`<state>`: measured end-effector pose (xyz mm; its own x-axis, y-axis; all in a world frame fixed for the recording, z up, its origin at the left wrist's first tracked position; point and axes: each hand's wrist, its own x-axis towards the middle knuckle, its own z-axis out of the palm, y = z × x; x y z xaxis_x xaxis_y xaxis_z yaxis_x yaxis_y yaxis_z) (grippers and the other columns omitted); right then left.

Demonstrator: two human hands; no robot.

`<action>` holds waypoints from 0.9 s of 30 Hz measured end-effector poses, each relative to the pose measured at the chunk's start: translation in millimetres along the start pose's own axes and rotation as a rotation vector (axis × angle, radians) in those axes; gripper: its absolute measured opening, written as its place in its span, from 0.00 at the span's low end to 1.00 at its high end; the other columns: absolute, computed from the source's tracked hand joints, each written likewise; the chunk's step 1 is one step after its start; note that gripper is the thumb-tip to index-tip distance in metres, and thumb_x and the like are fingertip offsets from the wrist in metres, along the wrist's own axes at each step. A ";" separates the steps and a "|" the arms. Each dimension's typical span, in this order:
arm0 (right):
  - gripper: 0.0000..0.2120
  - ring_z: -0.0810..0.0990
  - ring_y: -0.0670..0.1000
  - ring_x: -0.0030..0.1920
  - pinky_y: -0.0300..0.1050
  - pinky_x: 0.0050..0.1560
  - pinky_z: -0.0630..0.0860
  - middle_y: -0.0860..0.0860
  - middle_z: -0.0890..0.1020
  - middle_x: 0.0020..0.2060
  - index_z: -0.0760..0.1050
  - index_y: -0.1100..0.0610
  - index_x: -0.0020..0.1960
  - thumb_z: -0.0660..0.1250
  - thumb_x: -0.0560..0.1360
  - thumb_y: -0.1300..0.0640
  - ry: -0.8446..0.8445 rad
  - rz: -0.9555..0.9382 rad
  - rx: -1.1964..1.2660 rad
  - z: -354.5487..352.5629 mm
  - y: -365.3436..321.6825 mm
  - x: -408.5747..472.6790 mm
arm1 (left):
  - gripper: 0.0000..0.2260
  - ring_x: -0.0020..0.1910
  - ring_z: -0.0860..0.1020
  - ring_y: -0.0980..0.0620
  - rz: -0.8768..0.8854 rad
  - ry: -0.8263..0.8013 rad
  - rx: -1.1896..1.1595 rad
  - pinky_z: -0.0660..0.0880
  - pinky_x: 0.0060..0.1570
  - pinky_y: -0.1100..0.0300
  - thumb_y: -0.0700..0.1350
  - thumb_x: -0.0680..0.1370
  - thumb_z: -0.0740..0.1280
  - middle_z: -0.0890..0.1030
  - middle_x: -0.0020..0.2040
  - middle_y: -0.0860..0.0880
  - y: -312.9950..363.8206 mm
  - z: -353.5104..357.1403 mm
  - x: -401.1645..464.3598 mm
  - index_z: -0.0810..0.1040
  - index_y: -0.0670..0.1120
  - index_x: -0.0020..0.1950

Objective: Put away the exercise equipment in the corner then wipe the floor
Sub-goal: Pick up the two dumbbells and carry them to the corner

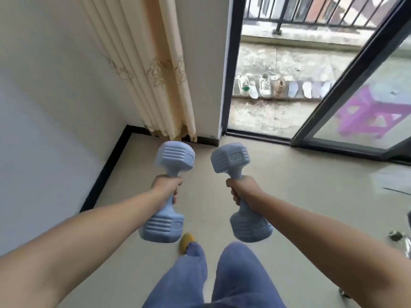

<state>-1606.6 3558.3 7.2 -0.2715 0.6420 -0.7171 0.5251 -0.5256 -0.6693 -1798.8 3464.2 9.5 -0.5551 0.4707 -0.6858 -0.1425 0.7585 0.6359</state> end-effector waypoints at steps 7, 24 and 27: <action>0.07 0.66 0.51 0.21 0.38 0.25 0.63 0.55 0.69 0.25 0.66 0.59 0.36 0.62 0.71 0.64 0.055 0.148 0.153 4.6 -52.0 91.6 | 0.10 0.24 0.65 0.49 -0.013 -0.083 0.131 0.65 0.28 0.61 0.40 0.76 0.64 0.68 0.28 0.45 86.7 -12.6 124.8 0.69 0.43 0.35; 0.07 0.65 0.50 0.19 0.39 0.25 0.64 0.54 0.69 0.24 0.66 0.59 0.36 0.62 0.71 0.64 0.123 0.340 0.189 28.5 -48.2 408.0 | 0.07 0.23 0.66 0.49 -0.268 -0.120 0.027 0.67 0.29 0.60 0.40 0.73 0.64 0.69 0.28 0.45 72.5 102.0 444.1 0.69 0.42 0.37; 0.07 0.66 0.50 0.20 0.40 0.26 0.64 0.54 0.69 0.25 0.66 0.59 0.37 0.62 0.71 0.64 0.122 0.371 0.204 64.6 0.7 487.9 | 0.07 0.24 0.65 0.49 -0.309 -0.132 -0.014 0.66 0.28 0.61 0.39 0.74 0.63 0.68 0.28 0.46 28.7 138.5 519.4 0.68 0.43 0.36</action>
<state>-1790.7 3835.0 -355.6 0.0087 0.4439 -0.8960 0.3960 -0.8243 -0.4045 -1977.7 3792.9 -377.5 -0.3735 0.2745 -0.8861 -0.2993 0.8684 0.3952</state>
